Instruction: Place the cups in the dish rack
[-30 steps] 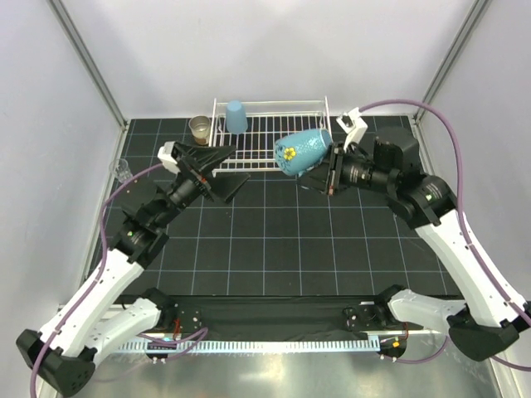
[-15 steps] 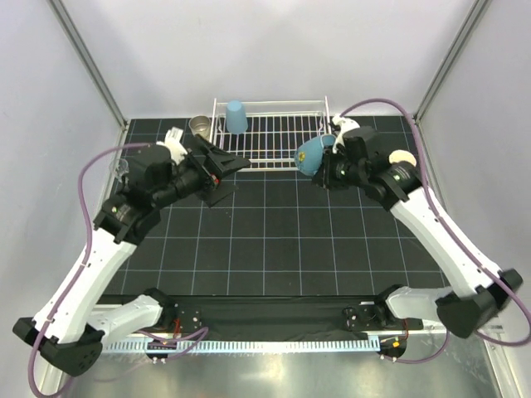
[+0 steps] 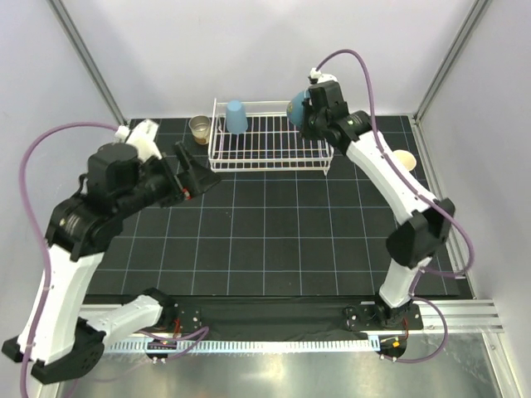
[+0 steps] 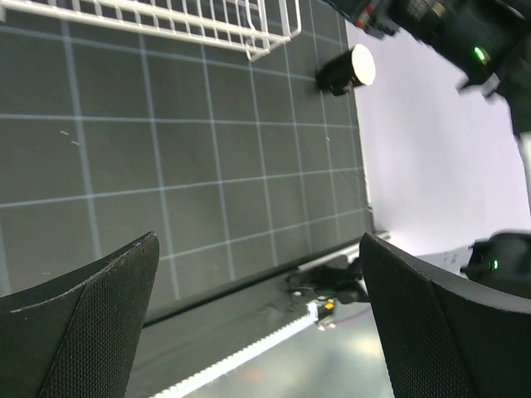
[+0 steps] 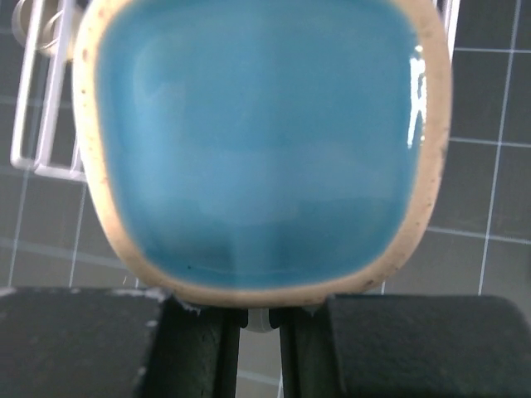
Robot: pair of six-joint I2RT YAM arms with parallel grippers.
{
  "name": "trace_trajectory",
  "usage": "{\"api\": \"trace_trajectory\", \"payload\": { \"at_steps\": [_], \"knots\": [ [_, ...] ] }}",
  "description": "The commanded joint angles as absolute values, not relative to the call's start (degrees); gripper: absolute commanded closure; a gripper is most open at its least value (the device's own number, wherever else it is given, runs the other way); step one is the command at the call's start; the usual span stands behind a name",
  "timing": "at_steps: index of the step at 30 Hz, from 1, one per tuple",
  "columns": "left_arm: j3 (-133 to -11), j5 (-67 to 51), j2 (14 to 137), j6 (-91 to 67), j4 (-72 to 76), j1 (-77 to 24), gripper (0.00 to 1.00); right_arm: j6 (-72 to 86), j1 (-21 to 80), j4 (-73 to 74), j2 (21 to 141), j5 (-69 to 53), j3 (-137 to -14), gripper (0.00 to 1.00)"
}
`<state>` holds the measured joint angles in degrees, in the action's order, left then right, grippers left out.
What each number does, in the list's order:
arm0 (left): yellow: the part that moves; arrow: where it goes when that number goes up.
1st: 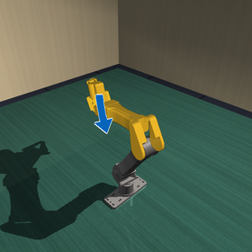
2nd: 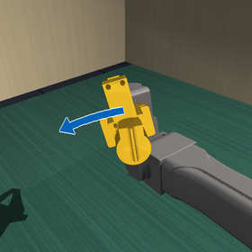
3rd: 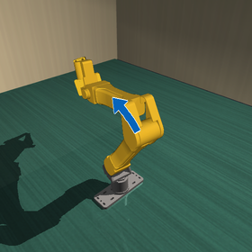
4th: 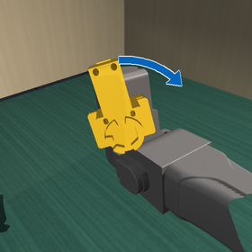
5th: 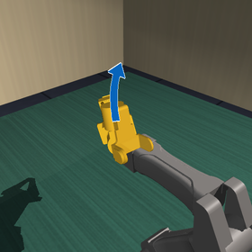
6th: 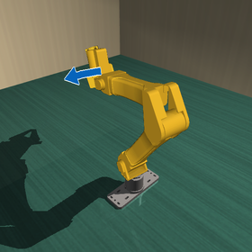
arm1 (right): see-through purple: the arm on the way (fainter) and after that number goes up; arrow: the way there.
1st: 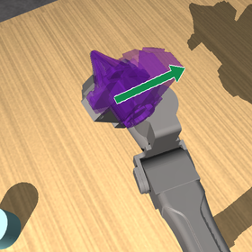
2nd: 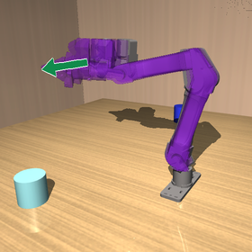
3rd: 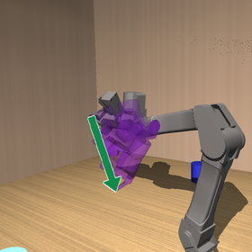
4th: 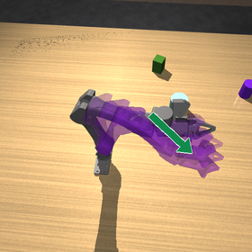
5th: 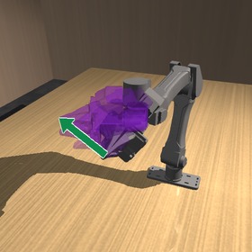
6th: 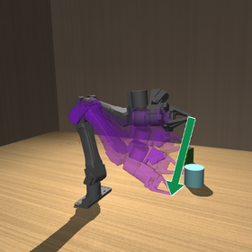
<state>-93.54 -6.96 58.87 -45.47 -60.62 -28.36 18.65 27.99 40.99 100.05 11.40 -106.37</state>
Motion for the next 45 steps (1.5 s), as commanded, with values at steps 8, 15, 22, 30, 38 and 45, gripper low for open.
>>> {"api": "trace_trajectory", "payload": {
  "at_steps": [8,15,22,30,38,45],
  "knots": [
    [-94.5,4.1,52.8,-39.2,-66.0,-28.0,0.0,20.3,21.2,36.1,118.4,14.9,-124.8,0.96],
    [-102.8,8.9,57.9,-35.1,-73.4,-28.0,0.0,19.3,21.2,34.1,124.0,16.3,-129.1,0.96],
    [-103.4,10.4,59.4,-35.5,-74.4,-28.0,0.0,20.9,21.1,35.1,129.5,19.8,-132.5,0.96],
    [-103.0,14.4,56.6,-35.4,-75.0,-28.0,0.0,21.3,21.1,34.8,132.7,18.9,-131.7,0.96],
    [-103.9,16.9,56.5,-34.8,-75.6,-28.0,0.0,18.5,21.1,35.2,136.7,18.1,-134.6,0.96],
    [-104.4,17.8,57.0,-34.7,-75.1,-28.0,0.0,17.3,20.5,35.2,138.2,18.8,-135.4,0.96]
  ]
}}
